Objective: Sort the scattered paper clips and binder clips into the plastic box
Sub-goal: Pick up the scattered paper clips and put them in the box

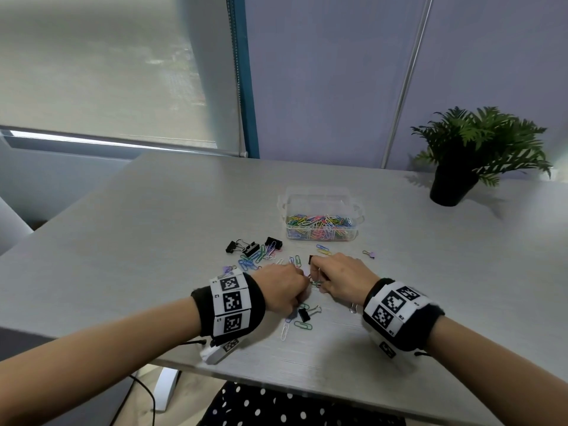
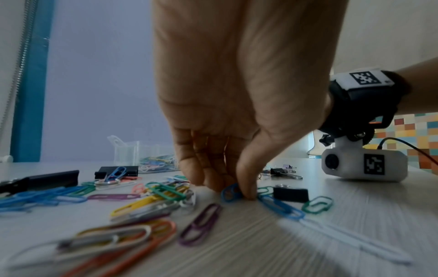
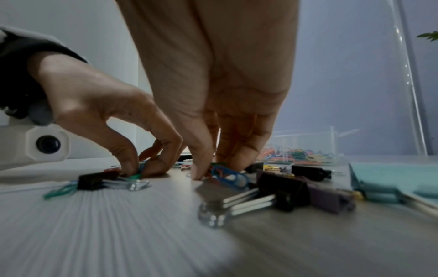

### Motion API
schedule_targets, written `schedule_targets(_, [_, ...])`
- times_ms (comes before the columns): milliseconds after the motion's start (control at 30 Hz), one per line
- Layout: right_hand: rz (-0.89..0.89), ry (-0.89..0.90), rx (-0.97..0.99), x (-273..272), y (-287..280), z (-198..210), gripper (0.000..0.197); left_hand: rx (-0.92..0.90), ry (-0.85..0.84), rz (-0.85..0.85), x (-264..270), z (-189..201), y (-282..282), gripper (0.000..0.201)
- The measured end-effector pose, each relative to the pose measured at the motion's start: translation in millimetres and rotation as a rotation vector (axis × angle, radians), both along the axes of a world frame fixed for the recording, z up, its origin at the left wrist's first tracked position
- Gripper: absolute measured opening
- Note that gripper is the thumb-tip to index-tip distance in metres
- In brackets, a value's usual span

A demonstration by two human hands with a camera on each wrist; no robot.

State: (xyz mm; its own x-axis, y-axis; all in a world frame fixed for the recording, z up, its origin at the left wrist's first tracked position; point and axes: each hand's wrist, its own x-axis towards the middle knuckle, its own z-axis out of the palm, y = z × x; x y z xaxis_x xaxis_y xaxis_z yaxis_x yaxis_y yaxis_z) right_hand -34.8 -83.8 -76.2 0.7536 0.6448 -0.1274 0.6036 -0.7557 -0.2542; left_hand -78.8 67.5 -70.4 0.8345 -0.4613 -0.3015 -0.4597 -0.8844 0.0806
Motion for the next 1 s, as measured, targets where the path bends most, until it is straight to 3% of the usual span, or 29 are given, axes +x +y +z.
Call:
schedule_targets(233, [0.043, -0.025, -0.042, -1.9, -1.7, 2.8, 0.015, -0.011, 0.002, -0.009, 0.6, 0.6, -1.0, 0.019])
schedule_targets(367, [0.042, 0.007, 0.003, 1.9, -7.5, 4.0, 0.012, -0.156, 0.072, 0.046, 6.6, 2.5, 7.8, 0.013])
schedule_targets(433, [-0.022, 0.083, 0.09, 6.9, -13.3, 6.7, 0.012, -0.228, 0.092, 0.088, 12.0, 6.0, 14.5, 0.016])
schedule_targets(567, [-0.208, 0.437, 0.437, 18.6, -29.8, 15.2, 0.012, -0.372, 0.075, 0.186, 25.1, 22.0, 28.0, 0.016])
schedule_targets(633, [-0.212, 0.493, 0.498, 26.9, -37.0, 21.7, 0.012, -0.473, 0.064, 0.252, 37.4, 33.1, 34.0, 0.015])
schedule_targets(800, [-0.254, 0.264, 0.525, 74.3, -35.1, 47.8, 0.022, -0.599, -0.043, 0.335, 87.7, 62.1, 35.9, 0.012])
schedule_targets(1000, [-0.282, 0.014, 0.372, 118.3, -13.0, 52.7, 0.015, -0.47, -0.137, 0.367, 132.4, 59.7, 22.2, 0.013])
